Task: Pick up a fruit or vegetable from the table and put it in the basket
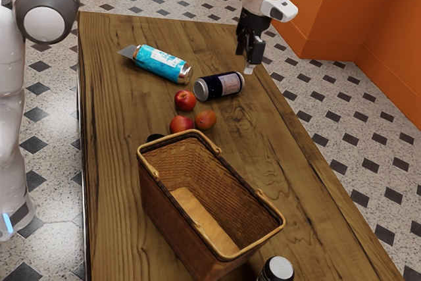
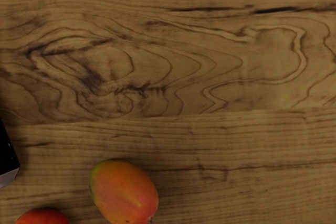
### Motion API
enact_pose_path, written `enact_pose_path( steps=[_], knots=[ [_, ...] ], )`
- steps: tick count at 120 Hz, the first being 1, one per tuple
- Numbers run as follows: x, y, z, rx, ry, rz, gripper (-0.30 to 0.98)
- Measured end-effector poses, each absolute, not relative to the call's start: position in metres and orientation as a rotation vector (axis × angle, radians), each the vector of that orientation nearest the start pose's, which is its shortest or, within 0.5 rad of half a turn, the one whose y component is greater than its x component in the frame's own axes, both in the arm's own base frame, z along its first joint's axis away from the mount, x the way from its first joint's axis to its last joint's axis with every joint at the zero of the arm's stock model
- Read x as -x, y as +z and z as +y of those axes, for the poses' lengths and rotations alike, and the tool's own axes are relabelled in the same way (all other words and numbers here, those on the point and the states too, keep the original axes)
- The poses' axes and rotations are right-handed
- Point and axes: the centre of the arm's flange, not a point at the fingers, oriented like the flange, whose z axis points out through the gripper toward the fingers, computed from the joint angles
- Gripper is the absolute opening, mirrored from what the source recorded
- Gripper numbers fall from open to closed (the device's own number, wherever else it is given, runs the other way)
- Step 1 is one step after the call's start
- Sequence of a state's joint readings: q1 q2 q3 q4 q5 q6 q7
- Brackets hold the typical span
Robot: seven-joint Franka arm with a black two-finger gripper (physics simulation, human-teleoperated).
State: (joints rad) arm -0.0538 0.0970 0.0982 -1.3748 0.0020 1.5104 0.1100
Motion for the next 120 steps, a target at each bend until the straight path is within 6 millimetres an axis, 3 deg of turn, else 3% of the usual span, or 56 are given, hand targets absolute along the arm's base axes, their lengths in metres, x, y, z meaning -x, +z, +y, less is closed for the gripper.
enact_pose_path(
  steps=[45, 66, 73, 84, 93, 106, 120],
  knots=[
    [-0.577, 0.658, 0.022, 3.136, -0.040, 0.081, 0.69],
    [-0.568, 0.654, 0.037, 3.152, 0.046, 0.028, 0.69],
    [-0.552, 0.655, 0.042, 3.137, 0.073, 0.017, 0.69],
    [-0.494, 0.638, 0.045, 3.133, 0.134, 0.024, 0.69],
    [-0.468, 0.632, 0.051, 3.134, 0.136, 0.014, 0.69],
    [-0.460, 0.631, 0.063, 3.135, 0.117, -0.018, 0.69],
    [-0.464, 0.628, 0.051, 3.138, 0.103, 0.045, 0.69]
  ],
)
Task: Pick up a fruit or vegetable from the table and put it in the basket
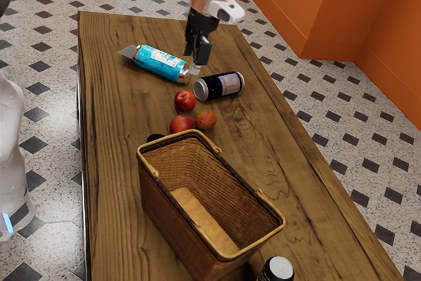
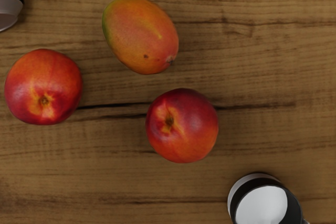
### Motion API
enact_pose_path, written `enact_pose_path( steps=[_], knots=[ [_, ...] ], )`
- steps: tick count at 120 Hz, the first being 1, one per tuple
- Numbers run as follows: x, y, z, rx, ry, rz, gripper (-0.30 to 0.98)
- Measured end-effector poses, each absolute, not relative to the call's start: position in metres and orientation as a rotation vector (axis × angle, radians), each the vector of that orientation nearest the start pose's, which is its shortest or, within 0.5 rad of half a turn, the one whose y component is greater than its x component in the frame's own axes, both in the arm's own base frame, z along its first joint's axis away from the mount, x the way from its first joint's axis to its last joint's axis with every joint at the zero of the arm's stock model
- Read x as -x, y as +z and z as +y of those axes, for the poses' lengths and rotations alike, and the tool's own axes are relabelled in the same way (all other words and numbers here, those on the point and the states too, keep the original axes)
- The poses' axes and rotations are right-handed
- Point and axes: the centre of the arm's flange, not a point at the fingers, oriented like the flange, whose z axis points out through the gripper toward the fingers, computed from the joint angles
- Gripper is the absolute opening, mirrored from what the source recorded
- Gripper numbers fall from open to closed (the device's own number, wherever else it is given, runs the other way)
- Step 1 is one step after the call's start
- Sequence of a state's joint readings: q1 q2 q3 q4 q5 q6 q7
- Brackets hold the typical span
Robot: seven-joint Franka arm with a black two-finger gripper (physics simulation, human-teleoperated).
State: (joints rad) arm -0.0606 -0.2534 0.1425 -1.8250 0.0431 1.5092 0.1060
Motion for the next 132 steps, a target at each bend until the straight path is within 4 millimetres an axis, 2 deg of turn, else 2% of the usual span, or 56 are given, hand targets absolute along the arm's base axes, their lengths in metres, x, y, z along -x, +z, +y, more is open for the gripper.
enact_pose_path(
  steps=[11, 30, 56, 68, 87, 106, 132],
  knots=[
    [-0.467, 0.628, 0.044, 3.136, 0.075, 0.095, 0.69],
    [-0.474, 0.627, 0.043, 3.134, 0.051, 0.135, 0.69],
    [-0.503, 0.580, 0.019, 3.115, 0.127, 0.244, 0.69],
    [-0.505, 0.560, 0.018, 3.113, 0.137, 0.264, 0.69],
    [-0.506, 0.545, 0.020, 3.112, 0.119, 0.289, 0.69],
    [-0.497, 0.538, 0.022, 3.112, 0.095, 0.313, 0.69],
    [-0.494, 0.530, 0.026, 3.110, 0.104, 0.329, 0.69]
  ],
)
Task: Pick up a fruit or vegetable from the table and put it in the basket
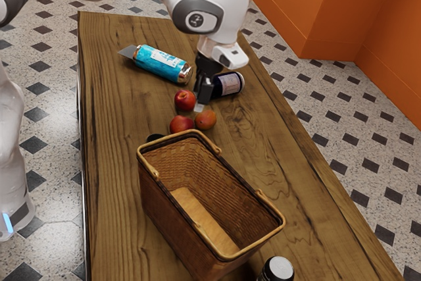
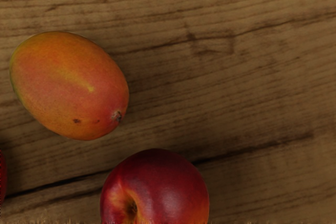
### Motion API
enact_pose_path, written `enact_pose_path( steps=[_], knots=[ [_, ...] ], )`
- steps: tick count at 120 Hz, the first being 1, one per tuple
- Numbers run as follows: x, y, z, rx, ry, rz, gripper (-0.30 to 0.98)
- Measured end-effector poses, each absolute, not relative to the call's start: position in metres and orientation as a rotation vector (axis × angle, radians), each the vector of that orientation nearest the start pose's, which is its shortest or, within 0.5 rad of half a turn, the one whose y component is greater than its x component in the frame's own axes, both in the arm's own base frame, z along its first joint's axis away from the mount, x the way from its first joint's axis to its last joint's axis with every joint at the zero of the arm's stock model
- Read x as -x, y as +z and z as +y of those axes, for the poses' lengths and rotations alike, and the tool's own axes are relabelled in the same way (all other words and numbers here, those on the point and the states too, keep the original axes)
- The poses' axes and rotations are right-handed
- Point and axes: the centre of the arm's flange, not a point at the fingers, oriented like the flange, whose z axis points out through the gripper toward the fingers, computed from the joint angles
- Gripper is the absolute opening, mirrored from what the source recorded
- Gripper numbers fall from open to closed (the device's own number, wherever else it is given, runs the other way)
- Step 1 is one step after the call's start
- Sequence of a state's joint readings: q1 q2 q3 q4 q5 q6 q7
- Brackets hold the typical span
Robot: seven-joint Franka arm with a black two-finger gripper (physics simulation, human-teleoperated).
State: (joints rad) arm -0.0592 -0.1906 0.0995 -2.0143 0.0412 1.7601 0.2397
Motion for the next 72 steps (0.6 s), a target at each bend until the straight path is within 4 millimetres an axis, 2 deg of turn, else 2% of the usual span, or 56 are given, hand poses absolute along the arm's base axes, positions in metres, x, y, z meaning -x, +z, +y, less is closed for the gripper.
enact_pose_path(
  steps=[16, 37, 72],
  knots=[
    [-0.491, 0.526, 0.035, 3.107, 0.139, 0.321, 0.69],
    [-0.486, 0.507, 0.036, 3.100, 0.208, 0.336, 0.69],
    [-0.471, 0.497, 0.036, 3.089, 0.245, 0.357, 0.69]
  ],
)
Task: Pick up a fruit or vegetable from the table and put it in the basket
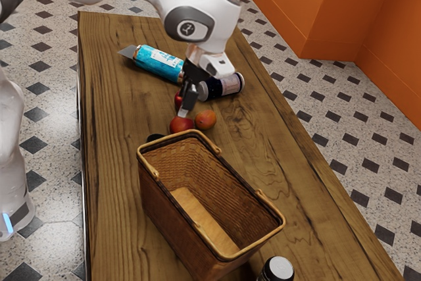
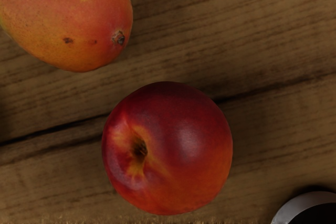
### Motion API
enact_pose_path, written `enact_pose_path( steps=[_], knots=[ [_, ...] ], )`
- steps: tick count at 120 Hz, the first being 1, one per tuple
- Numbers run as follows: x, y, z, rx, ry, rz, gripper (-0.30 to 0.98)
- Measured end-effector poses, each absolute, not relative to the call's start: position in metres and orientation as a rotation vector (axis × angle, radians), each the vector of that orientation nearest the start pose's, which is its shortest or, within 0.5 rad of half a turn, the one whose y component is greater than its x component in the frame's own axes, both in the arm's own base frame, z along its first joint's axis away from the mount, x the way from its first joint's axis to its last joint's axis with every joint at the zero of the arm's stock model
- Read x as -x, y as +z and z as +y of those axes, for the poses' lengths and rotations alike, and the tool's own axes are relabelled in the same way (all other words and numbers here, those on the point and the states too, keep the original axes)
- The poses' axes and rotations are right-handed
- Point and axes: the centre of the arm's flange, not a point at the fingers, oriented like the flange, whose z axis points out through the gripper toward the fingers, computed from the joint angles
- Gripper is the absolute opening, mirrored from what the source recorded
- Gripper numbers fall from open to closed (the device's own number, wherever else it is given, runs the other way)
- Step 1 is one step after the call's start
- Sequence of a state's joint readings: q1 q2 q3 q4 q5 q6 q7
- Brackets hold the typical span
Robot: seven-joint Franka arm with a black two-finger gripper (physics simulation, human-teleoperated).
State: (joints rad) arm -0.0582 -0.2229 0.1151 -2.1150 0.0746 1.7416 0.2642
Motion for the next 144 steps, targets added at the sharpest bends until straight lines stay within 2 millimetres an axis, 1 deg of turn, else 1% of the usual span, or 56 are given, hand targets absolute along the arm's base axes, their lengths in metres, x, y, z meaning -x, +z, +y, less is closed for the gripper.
enact_pose_path(
  steps=[19, 44, 77, 106, 144],
  knots=[
    [-0.464, 0.487, 0.036, 3.089, 0.279, 0.365, 0.69],
    [-0.462, 0.478, 0.035, 3.087, 0.297, 0.375, 0.69],
    [-0.470, 0.472, 0.034, 3.084, 0.257, 0.382, 0.69],
    [-0.480, 0.456, 0.032, 3.079, 0.265, 0.390, 0.69],
    [-0.486, 0.440, 0.031, 3.078, 0.285, 0.390, 0.69]
  ],
)
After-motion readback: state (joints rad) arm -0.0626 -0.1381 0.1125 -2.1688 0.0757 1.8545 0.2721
